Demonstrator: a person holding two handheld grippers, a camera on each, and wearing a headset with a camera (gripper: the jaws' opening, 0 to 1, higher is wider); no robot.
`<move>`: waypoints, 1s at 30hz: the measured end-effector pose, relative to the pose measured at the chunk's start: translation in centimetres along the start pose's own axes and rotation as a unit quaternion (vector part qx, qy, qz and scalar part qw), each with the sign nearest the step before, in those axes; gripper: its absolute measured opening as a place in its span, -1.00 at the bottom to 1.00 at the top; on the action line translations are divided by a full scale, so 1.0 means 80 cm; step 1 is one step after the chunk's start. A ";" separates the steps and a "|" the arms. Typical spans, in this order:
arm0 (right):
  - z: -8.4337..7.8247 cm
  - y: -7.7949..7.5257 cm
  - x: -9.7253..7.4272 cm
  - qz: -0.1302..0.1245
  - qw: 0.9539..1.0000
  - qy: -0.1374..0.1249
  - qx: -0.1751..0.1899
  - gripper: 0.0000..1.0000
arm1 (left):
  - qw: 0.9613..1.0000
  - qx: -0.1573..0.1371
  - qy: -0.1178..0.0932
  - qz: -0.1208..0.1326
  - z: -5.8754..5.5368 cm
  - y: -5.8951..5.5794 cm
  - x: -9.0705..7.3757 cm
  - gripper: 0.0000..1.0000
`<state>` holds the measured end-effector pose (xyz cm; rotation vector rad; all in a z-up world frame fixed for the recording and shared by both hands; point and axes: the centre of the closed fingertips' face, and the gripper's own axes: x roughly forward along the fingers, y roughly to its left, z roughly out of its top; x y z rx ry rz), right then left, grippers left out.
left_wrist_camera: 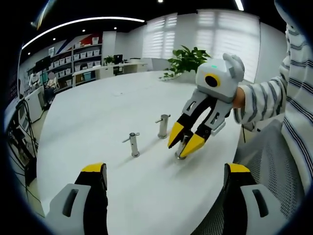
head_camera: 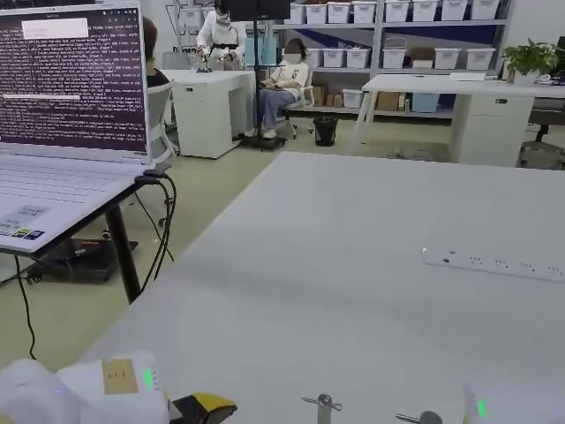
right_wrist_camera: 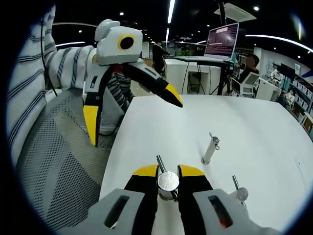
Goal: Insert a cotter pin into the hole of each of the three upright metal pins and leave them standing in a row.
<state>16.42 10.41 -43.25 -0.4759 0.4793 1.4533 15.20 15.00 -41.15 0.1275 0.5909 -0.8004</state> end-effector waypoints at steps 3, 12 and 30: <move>0.009 0.000 -0.021 -0.002 1.000 -0.013 -0.006 -0.82 | 1.000 -0.005 0.001 0.001 -0.002 0.000 0.000 0.97; 0.000 -0.010 -0.069 -0.019 1.000 -0.021 -0.005 -0.82 | 1.000 -0.014 0.000 0.001 -0.002 0.000 0.001 0.97; -0.059 -0.069 -0.144 -0.067 0.997 -0.032 0.038 -0.82 | 1.000 -0.012 0.012 0.001 -0.011 -0.006 0.001 0.95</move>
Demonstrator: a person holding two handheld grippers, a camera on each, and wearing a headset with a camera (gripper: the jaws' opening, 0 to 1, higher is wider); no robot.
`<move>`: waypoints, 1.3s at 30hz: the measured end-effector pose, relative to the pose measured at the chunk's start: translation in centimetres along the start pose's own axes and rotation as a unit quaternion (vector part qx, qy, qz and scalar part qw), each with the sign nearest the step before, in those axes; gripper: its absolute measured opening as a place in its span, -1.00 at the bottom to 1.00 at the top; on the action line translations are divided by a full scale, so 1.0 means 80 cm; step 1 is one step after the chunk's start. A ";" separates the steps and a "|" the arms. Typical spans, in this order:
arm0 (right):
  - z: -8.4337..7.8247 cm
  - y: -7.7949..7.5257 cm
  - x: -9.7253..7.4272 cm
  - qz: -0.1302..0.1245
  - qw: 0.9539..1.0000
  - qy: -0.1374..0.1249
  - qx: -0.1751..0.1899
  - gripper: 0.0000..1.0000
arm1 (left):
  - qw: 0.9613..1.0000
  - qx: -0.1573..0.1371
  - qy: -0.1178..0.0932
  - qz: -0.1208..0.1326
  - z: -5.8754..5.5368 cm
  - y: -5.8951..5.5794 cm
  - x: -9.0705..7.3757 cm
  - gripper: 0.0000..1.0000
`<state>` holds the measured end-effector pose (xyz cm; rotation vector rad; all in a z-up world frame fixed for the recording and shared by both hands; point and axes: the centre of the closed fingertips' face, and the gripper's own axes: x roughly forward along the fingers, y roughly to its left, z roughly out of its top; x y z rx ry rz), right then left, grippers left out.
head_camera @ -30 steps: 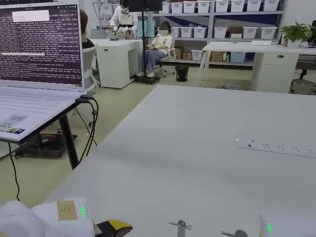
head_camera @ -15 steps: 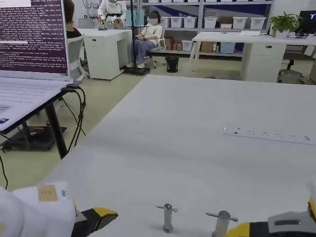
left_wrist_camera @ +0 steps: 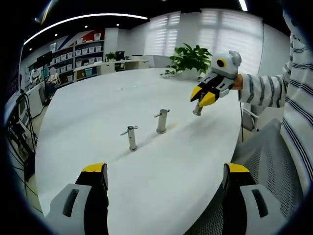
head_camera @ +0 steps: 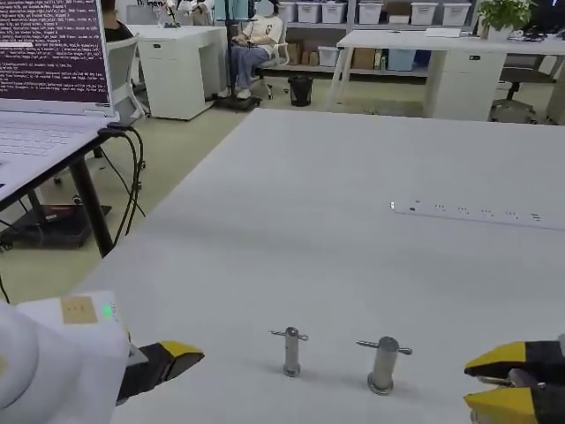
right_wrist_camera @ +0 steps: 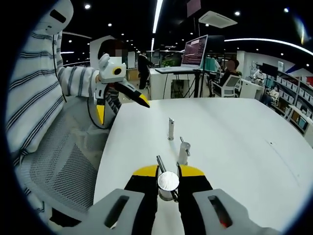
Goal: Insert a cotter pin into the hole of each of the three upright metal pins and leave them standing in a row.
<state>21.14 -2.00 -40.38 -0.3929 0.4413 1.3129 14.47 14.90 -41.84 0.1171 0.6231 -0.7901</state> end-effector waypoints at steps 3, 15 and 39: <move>-0.010 -0.016 -0.005 -0.014 1.000 0.001 0.011 -0.82 | 1.000 -0.004 0.000 -0.001 -0.001 -0.002 0.000 0.94; -0.042 -0.064 0.004 -0.066 0.996 0.029 0.048 -0.81 | 1.000 -0.011 0.007 0.001 0.002 -0.001 -0.002 0.92; -0.056 -0.057 0.035 -0.074 0.994 0.043 0.065 -0.81 | 1.000 -0.015 0.007 0.007 0.000 0.000 -0.003 0.92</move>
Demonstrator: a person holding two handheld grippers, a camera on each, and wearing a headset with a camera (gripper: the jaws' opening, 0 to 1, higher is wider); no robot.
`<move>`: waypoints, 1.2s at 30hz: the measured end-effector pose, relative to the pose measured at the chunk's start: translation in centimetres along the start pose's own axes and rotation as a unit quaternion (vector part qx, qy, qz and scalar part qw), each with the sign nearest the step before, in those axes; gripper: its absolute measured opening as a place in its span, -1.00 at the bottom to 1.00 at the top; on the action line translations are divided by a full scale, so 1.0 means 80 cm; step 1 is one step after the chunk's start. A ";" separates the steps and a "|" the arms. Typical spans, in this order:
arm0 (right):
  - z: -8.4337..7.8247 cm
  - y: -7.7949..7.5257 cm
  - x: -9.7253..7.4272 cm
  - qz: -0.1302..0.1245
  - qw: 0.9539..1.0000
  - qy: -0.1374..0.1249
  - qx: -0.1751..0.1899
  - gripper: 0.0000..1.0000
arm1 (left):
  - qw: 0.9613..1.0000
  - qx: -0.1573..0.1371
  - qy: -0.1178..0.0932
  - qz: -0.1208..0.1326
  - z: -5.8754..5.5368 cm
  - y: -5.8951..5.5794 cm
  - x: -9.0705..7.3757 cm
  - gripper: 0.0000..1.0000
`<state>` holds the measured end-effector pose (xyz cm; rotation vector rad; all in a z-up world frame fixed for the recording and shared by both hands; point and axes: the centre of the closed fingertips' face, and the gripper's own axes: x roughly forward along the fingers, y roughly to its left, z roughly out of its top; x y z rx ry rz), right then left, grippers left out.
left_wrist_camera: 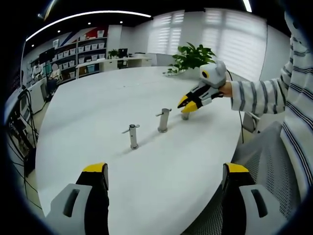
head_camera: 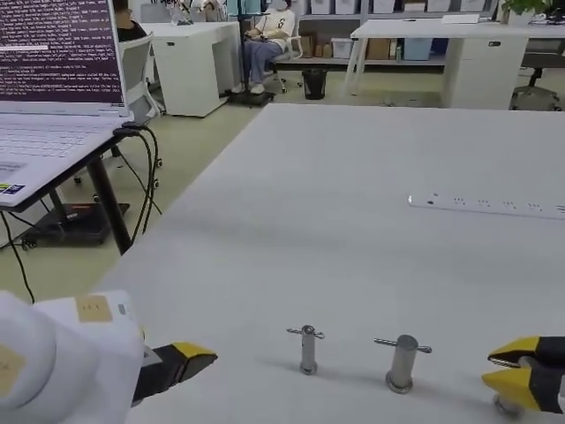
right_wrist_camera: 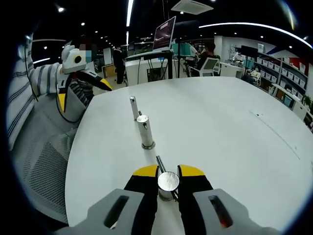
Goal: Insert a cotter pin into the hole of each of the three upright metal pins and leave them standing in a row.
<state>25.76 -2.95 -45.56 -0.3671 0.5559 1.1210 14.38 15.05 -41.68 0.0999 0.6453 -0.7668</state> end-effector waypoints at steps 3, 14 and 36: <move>0.002 0.000 0.000 -0.002 1.000 -0.004 0.002 -0.80 | 1.000 0.001 0.000 -0.001 0.000 -0.001 0.000 0.92; 0.024 -0.003 -0.007 -0.009 1.000 -0.024 -0.001 -0.47 | 1.000 0.000 0.002 -0.005 -0.002 -0.004 0.003 0.92; 0.065 0.040 -0.049 -0.047 0.990 -0.074 0.113 0.64 | 0.997 -0.043 -0.065 -0.020 0.034 -0.025 0.011 0.84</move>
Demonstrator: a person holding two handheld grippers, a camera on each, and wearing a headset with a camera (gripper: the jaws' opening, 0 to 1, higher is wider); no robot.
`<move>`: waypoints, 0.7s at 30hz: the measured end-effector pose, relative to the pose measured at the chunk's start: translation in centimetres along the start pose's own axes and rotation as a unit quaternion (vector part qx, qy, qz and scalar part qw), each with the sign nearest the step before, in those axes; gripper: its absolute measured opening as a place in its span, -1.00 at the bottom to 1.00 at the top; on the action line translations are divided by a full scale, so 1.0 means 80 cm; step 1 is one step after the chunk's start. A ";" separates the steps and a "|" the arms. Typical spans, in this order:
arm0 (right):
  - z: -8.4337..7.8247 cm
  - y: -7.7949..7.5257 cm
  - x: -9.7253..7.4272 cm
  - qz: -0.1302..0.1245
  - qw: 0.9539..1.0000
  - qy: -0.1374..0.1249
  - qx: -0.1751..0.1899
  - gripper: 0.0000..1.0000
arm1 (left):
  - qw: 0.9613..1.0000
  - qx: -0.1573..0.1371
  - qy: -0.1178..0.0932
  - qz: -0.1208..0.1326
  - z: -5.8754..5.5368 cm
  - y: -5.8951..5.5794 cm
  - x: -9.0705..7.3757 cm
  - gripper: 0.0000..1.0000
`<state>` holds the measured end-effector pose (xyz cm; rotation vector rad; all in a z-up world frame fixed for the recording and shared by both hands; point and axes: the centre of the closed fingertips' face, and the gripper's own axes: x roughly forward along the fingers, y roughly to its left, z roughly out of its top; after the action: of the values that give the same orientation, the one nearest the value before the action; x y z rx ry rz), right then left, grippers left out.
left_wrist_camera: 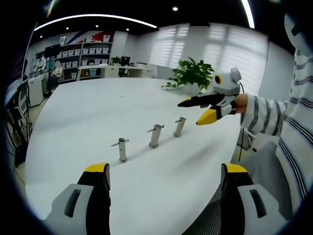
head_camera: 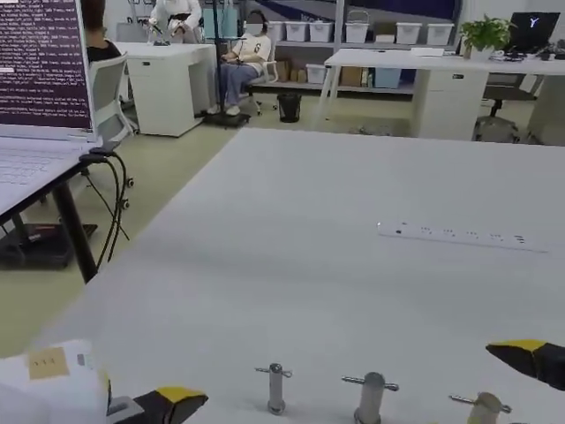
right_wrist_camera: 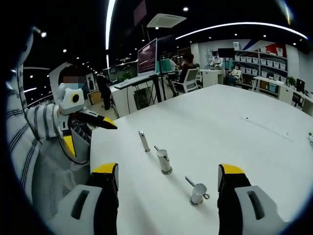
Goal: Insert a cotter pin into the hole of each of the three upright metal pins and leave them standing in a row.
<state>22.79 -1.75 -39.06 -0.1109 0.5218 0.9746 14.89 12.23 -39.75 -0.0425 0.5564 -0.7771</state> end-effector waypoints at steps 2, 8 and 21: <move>-0.001 0.000 -0.004 -0.010 1.000 -0.008 0.010 0.63 | 1.000 -0.004 -0.003 -0.001 0.001 -0.003 0.001 0.85; -0.009 0.008 -0.026 -0.039 0.997 -0.025 0.061 0.79 | 1.000 -0.007 0.009 -0.014 -0.005 -0.017 0.008 0.88; -0.048 0.014 -0.053 -0.067 0.985 -0.036 0.152 0.97 | 0.999 -0.040 -0.001 0.002 -0.009 0.004 0.006 0.97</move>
<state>18.55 -5.55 -40.23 0.1607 0.5830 0.7548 15.03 12.27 -40.63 -0.1160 0.5844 -0.7516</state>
